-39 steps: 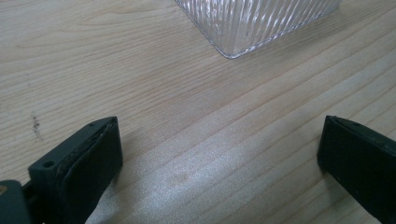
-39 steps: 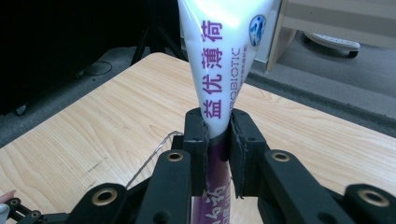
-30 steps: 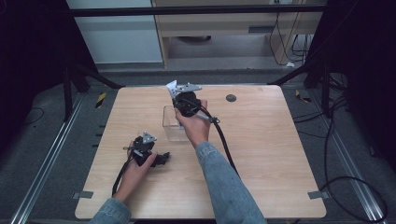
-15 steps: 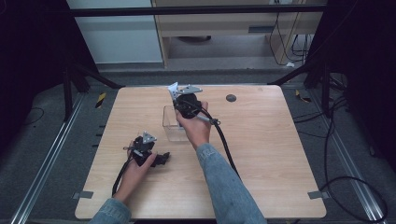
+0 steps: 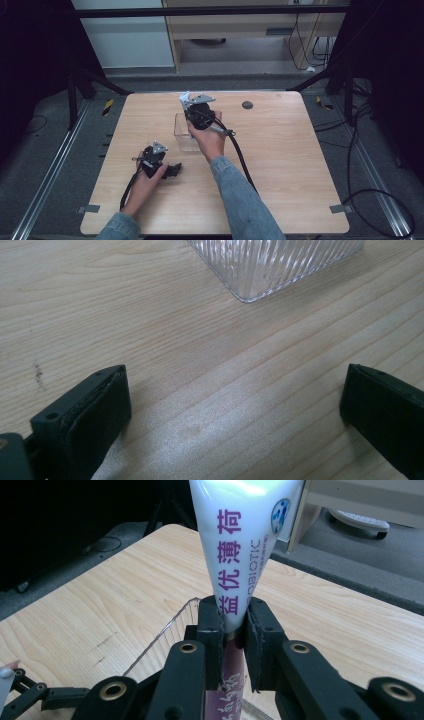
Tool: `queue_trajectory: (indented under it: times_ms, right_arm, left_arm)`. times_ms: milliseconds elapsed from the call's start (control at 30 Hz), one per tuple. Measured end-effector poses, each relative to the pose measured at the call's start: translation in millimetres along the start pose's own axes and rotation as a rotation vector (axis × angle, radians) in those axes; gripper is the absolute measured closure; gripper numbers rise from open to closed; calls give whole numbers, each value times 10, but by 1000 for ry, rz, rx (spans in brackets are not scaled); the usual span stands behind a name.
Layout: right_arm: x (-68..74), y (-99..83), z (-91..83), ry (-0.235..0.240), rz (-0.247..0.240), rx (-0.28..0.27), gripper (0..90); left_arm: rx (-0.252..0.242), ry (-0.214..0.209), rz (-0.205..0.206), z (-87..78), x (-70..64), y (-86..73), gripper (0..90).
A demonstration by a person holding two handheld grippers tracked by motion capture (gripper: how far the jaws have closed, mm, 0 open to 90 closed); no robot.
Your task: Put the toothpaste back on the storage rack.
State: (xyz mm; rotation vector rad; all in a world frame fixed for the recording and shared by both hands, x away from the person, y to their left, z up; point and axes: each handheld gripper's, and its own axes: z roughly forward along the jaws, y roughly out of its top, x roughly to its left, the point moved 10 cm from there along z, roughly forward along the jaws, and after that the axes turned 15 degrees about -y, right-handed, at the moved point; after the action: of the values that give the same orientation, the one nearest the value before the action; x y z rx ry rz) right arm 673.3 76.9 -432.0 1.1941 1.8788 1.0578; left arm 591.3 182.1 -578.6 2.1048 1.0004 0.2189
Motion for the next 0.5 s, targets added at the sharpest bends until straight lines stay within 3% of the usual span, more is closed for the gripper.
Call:
queue_trajectory:
  times_ms: [500]
  right_arm:
    - [33,-106,4,5,-18,17,788]
  left_arm:
    - [-1,0,-2,1,-2,0,0]
